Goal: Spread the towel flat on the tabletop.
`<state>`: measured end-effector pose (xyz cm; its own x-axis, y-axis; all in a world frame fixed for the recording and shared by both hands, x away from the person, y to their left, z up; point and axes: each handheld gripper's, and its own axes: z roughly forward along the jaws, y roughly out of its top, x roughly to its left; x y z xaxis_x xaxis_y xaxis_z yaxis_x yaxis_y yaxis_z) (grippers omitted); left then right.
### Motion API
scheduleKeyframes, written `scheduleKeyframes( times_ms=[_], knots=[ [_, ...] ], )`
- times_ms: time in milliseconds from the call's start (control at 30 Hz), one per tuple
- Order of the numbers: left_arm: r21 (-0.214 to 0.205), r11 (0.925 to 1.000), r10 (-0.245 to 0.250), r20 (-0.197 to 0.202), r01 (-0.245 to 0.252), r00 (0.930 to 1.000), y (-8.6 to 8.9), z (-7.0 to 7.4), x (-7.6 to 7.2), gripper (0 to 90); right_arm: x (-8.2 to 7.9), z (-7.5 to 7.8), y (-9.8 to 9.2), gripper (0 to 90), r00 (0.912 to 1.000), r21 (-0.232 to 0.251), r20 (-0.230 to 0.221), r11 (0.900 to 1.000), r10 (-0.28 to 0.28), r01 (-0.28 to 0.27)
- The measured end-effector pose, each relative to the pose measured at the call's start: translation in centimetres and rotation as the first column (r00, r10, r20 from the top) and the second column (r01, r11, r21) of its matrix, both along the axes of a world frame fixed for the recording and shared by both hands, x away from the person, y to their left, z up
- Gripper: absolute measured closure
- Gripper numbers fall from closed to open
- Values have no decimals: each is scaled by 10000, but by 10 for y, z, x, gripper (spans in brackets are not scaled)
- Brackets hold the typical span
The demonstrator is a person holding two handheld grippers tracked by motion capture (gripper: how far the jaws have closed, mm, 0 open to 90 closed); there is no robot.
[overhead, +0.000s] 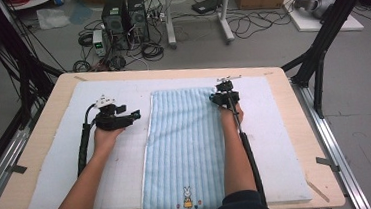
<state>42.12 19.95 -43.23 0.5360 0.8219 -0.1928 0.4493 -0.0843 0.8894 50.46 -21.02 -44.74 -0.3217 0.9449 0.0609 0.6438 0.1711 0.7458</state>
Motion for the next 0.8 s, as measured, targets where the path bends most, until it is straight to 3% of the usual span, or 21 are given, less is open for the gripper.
scheduleKeyframes(
  times_ms=[67, 100, 167, 267, 367, 433, 500, 600, 667, 800],
  knots=[
    [59, 10000, -1, -4, 1, 10000, -2, 3, 2, 284, -1, 2, 1, 851, 9998, -496, 40, 9986, -201, 203],
    [93, 10000, -23, -9, 23, 10000, -3, 5, 4, 284, -2, 1, 1, 836, 9997, -489, 94, 9985, -246, 250],
    [80, 10000, -1, -48, 1, 10000, -5, 6, 8, 279, -4, 2, 2, 724, 9989, -685, 193, 9967, -417, 430],
    [235, 9997, 124, -272, -117, 9996, -7, 8, 19, 263, -9, 6, -3, 617, 9987, -189, 298, 9990, -411, 417],
    [-38, 9999, 105, -685, -108, 9976, -9, 7, 31, 263, -20, 13, -8, 539, 9984, 23, 564, 10000, -9, 7],
    [9, 10000, -71, -961, 72, 9953, -11, 6, 39, 271, -32, 19, -13, 521, 9968, 175, 751, 9994, 274, -288],
    [46, 10000, -81, -1116, 87, 9937, -14, 4, 46, 269, -42, 23, -18, 493, 9953, 8, 901, 9994, 351, -353],
    [57, 9999, -145, -1152, 152, 9932, -21, 3, 52, 264, -59, 27, -31, 421, 9943, 560, 960, 9971, 465, -520],
    [-91, 10000, -12, -1445, -1, 9895, -26, 0, 59, 282, -71, 29, -36, 385, 9936, 837, 954, 9941, 606, -687],
    [34, 9998, 202, -1626, -199, 9865, -36, -2, 70, 322, -94, 34, -39, 320, 9887, 261, 1082, 9939, 1038, -1072]
  ],
)
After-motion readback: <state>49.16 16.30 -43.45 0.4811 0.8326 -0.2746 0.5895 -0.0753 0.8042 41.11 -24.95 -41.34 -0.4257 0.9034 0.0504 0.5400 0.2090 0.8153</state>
